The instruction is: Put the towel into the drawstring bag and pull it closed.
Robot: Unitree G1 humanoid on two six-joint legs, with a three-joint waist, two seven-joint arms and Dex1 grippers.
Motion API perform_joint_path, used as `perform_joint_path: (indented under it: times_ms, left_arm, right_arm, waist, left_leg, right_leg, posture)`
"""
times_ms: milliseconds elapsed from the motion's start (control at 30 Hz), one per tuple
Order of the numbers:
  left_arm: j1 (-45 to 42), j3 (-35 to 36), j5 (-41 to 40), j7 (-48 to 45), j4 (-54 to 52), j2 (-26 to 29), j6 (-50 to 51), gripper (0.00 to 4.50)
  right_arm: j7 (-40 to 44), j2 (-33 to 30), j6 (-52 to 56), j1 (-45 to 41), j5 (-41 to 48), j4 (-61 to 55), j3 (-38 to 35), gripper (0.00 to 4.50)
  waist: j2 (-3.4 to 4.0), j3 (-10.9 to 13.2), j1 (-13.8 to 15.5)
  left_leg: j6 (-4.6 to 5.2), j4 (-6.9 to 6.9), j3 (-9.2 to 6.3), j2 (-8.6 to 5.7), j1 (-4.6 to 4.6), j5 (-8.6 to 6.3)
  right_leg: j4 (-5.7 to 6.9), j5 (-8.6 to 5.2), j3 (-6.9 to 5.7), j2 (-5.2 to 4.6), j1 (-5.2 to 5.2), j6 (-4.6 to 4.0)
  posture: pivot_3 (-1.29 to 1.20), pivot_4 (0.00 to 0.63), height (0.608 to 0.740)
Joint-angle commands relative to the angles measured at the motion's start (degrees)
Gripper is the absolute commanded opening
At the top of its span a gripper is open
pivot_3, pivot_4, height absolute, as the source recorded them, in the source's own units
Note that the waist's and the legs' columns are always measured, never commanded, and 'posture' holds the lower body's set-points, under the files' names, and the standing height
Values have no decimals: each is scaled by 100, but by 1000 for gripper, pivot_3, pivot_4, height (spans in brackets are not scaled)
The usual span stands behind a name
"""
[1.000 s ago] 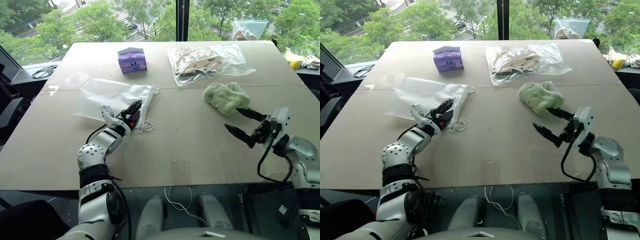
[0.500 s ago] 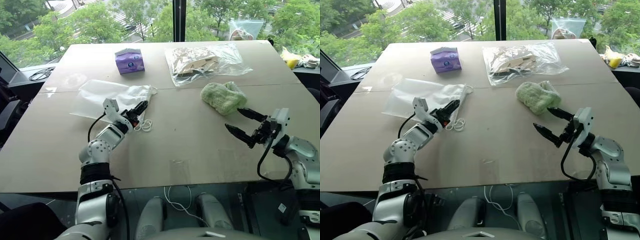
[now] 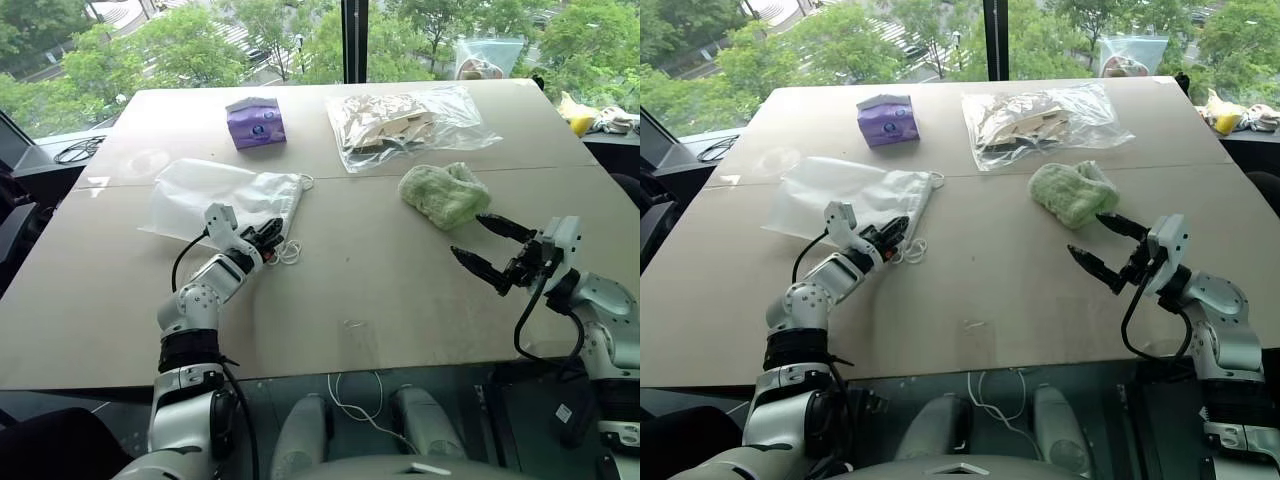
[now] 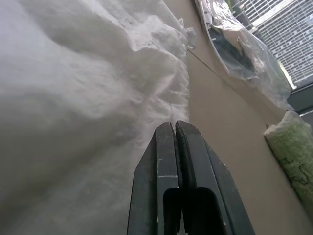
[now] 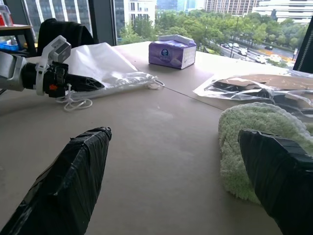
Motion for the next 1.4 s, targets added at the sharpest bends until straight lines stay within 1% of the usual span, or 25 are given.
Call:
perform_joint_path:
  times_ms: [33,67,100,133,200,233,367,433,533,600,733,800,867,967,1167,1400]
  left_arm:
    - [257,-184,444,-79,109,36,-262,36]
    - [288,-225,517,-78,109,28,-312,568]
    - [313,-260,582,-69,126,20,-361,742]
    - [333,-266,599,-66,147,-9,-387,1330]
    - [354,-263,631,-45,165,-47,-434,2235]
    - [358,-281,672,-43,166,-44,-481,2607]
    - [375,-518,985,-127,105,25,-762,2607]
    - [376,-696,1289,-25,55,80,-916,2607]
    - [420,-1187,2150,260,-141,279,-1409,2607]
    - [444,-1440,2621,436,-513,324,-1809,2607]
    - [339,-1658,3243,765,-825,352,-2212,2607]
    - [161,-1759,3541,931,-836,355,-2284,2607]
    - [12,-1807,3716,1067,-737,304,-2285,2607]
    - [-147,-1874,3909,1196,-579,179,-2365,2607]
    - [-400,-2072,4594,1697,-462,109,-2562,2607]
    - [-958,-2084,4810,1980,442,-97,-2746,2607]
  right_arm:
    - [-12,-52,-133,-22,52,-203,-178,4500]
    - [-10,-54,-137,-21,53,-198,-178,4500]
    - [-9,-54,-139,-20,53,-195,-178,4500]
    - [-8,-55,-146,-25,51,-190,-178,4500]
    - [-13,-55,-154,-37,49,-184,-178,4500]
    - [-19,-54,-160,-46,47,-183,-178,4500]
    - [-17,-60,-183,-64,42,-158,-182,4500]
    - [-8,-69,-196,-71,41,-137,-189,4500]
    - [3,-88,-216,-78,46,-113,-211,4500]
    - [9,-104,-230,-81,53,-91,-228,4500]
    - [14,-97,-241,-64,51,-87,-220,4500]
    - [18,-83,-237,-81,45,-78,-201,4500]
    - [23,-76,-226,-115,42,-64,-182,4500]
    - [35,-75,-216,-137,41,-56,-174,4500]
    - [49,-79,-203,-109,39,-76,-187,4500]
    - [29,-100,-179,-59,54,-136,-218,4500]
  waist:
    - [0,1,-10]
    - [-1,1,-12]
    - [-1,1,-10]
    - [-4,2,-9]
    - [-4,2,-14]
    - [-4,2,-17]
    - [-4,3,-28]
    - [-5,3,-25]
    - [-7,4,-28]
    - [-10,7,-30]
    - [-32,23,-8]
    - [-35,25,21]
    - [-43,30,63]
    - [-45,31,141]
    - [-48,33,174]
    - [-49,33,177]
  left_leg:
    - [0,0,0,0,0,0]
    - [0,0,0,0,-1,0]
    - [0,-1,1,0,-2,0]
    - [0,-1,1,0,-3,0]
    - [0,-1,0,0,-5,0]
    - [0,-2,2,0,-4,0]
    - [0,-4,2,1,0,0]
    - [0,-5,2,1,-1,0]
    - [0,-9,2,1,-3,0]
    - [0,-15,3,1,-1,0]
    - [0,-26,0,2,-23,0]
    - [0,-26,-5,2,-55,0]
    - [1,-26,-4,-1,-85,0]
    - [0,-39,-3,-2,-89,0]
    - [0,-60,-6,-3,-94,0]
    - [0,-58,-7,-5,-92,0]
  right_leg:
    - [0,0,0,0,-1,0]
    - [0,0,0,0,0,0]
    - [0,0,0,-1,-1,0]
    - [-1,0,0,-1,-1,0]
    - [-3,0,0,-1,-1,0]
    - [-3,0,1,-1,-1,0]
    - [-3,0,1,-1,-1,0]
    - [-4,0,1,-1,-2,0]
    - [-9,0,1,-1,-2,0]
    - [-11,0,3,-1,-2,0]
    - [-16,0,1,0,-20,0]
    - [-24,1,-3,0,-45,1]
    - [-26,3,-2,-1,-64,3]
    - [-49,15,-3,-3,-63,23]
    - [-69,16,-6,-5,-63,25]
    - [-69,17,-11,-6,-61,27]
  posture:
    - [0,150,740]
    - [0,150,740]
    - [0,150,740]
    - [0,150,740]
    - [0,150,740]
    - [0,150,740]
    - [0,150,740]
    - [0,150,740]
    - [0,150,740]
    - [0,150,740]
    - [0,150,740]
    - [0,150,740]
    - [0,150,740]
    - [0,150,740]
    - [0,150,740]
    - [0,150,740]
